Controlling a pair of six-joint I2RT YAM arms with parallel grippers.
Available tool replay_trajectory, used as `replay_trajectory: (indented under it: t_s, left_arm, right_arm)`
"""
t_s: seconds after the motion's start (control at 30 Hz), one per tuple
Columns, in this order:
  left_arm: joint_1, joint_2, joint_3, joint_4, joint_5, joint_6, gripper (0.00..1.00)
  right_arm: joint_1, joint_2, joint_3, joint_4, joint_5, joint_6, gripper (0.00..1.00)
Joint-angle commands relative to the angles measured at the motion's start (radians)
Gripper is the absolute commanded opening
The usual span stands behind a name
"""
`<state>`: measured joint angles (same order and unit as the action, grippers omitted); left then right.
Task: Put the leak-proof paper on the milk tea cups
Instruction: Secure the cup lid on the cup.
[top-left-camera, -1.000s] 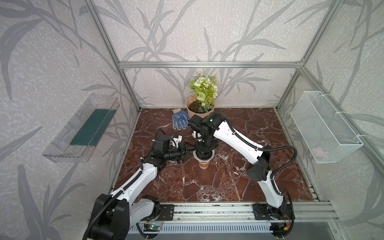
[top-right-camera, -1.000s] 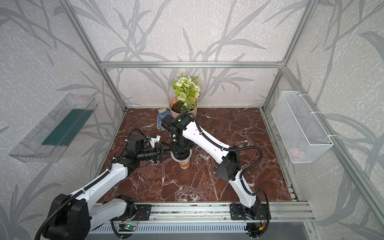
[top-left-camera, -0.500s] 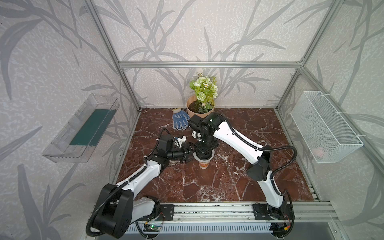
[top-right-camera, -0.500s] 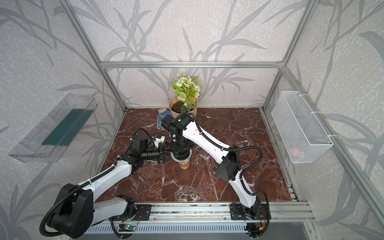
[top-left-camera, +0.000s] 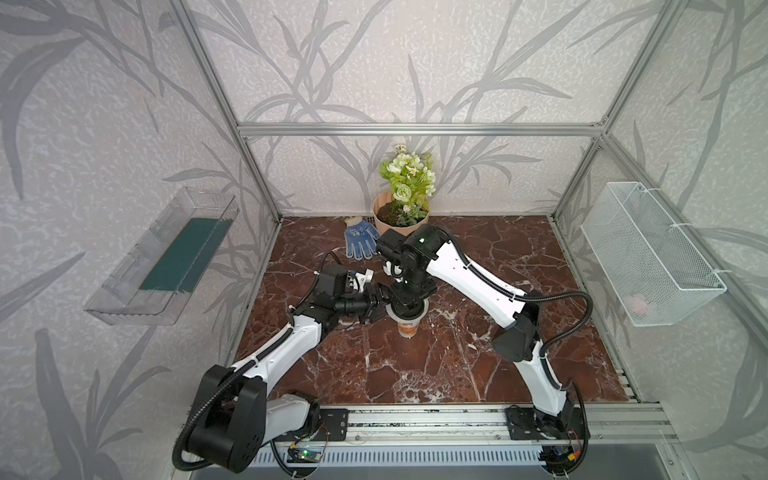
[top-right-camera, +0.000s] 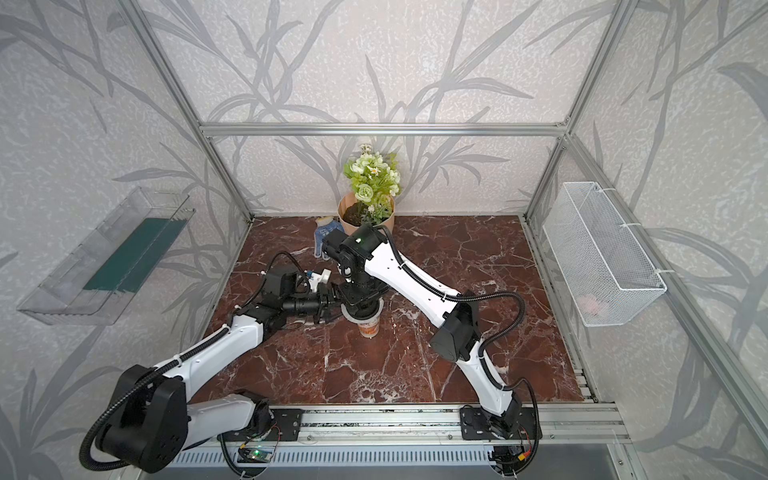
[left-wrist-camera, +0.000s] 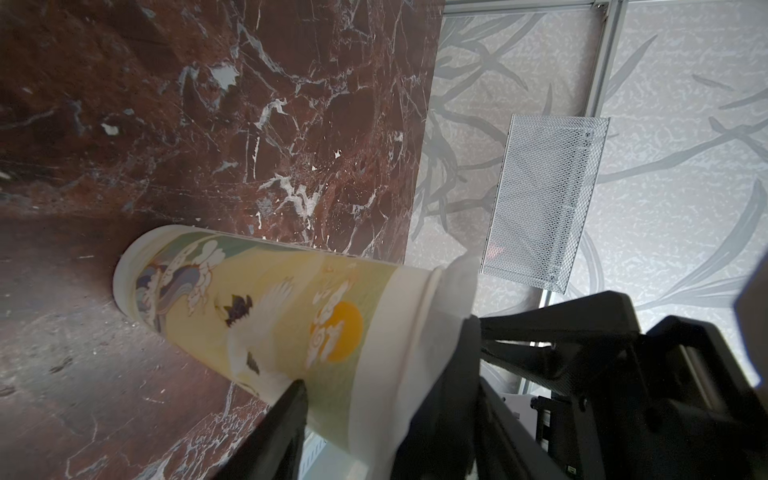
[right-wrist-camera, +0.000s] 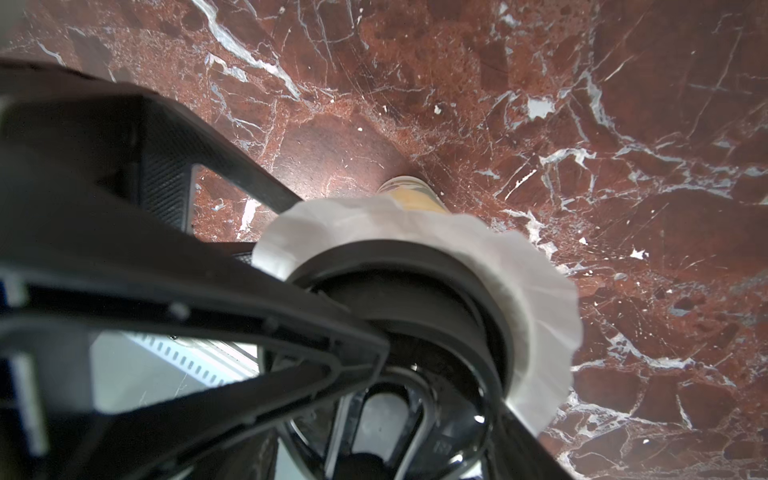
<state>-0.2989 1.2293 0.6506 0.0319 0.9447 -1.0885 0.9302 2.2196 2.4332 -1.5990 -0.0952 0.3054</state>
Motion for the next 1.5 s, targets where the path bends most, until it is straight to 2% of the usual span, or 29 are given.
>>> replay_trajectory:
  t_s: [0.0,0.53,0.97,1.07,1.17,1.33,1.47]
  left_arm:
    - [-0.002,0.037,0.013,-0.160,-0.022,0.049,0.59]
    - [-0.003,0.017,0.019,-0.144,-0.031,0.034,0.59]
    - [-0.008,0.007,0.019,-0.119,-0.029,0.019,0.59]
    - [-0.011,0.007,0.020,-0.114,-0.030,0.016,0.59]
    - [-0.011,0.006,0.018,-0.113,-0.029,0.016,0.59]
    - [-0.013,0.010,0.023,-0.112,-0.026,0.018,0.60]
    - [-0.014,0.014,0.026,-0.110,-0.024,0.017,0.60]
  right_arm:
    - [-0.001,0.042,0.000,-0.085,0.012,-0.006,0.71]
    - [-0.002,0.025,0.156,-0.132,0.011,-0.028,0.82]
    - [-0.032,-0.111,0.133,-0.112,0.010,0.046,0.81]
    - [-0.052,-0.197,0.016,-0.045,0.001,0.083,0.78]
    - [-0.085,-0.314,-0.191,0.074,-0.026,0.135,0.73]
    - [-0.158,-0.523,-0.617,0.363,-0.166,0.239,0.66]
    - [-0.183,-0.623,-0.808,0.541,-0.232,0.311,0.64]
